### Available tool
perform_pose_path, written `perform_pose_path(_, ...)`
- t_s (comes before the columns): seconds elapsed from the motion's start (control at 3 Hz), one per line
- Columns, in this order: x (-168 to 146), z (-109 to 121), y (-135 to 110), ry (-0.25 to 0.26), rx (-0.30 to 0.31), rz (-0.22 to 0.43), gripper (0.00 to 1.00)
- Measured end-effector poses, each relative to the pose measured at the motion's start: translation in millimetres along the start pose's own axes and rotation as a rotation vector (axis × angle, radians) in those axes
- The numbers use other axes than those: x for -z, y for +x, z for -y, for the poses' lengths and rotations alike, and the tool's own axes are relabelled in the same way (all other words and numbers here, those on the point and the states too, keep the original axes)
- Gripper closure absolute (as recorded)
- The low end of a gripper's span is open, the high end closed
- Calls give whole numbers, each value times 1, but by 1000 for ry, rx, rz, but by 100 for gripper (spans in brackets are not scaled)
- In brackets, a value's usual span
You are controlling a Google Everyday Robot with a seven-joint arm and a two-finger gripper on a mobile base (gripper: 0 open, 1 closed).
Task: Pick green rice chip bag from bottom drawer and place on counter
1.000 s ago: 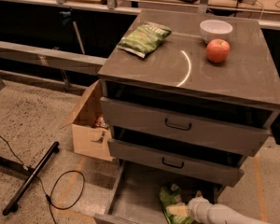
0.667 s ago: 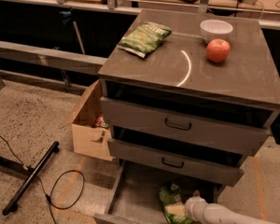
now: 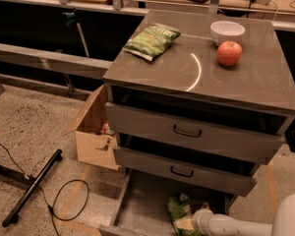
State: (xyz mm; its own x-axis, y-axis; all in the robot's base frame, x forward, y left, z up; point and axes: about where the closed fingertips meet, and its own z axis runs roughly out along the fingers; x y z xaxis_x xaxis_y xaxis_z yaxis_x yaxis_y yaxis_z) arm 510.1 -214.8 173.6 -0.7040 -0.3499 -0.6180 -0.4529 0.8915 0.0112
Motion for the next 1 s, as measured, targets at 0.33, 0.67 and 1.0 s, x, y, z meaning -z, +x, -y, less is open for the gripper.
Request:
perform_pose_path(0.33,-6,-5,9,-6,23,-21,13)
perform_pose_path(0.67,-8,-14,15,-29,34,-33,36)
perform_pose_path(1.0,-6,-27,18,-64,30,-45,61)
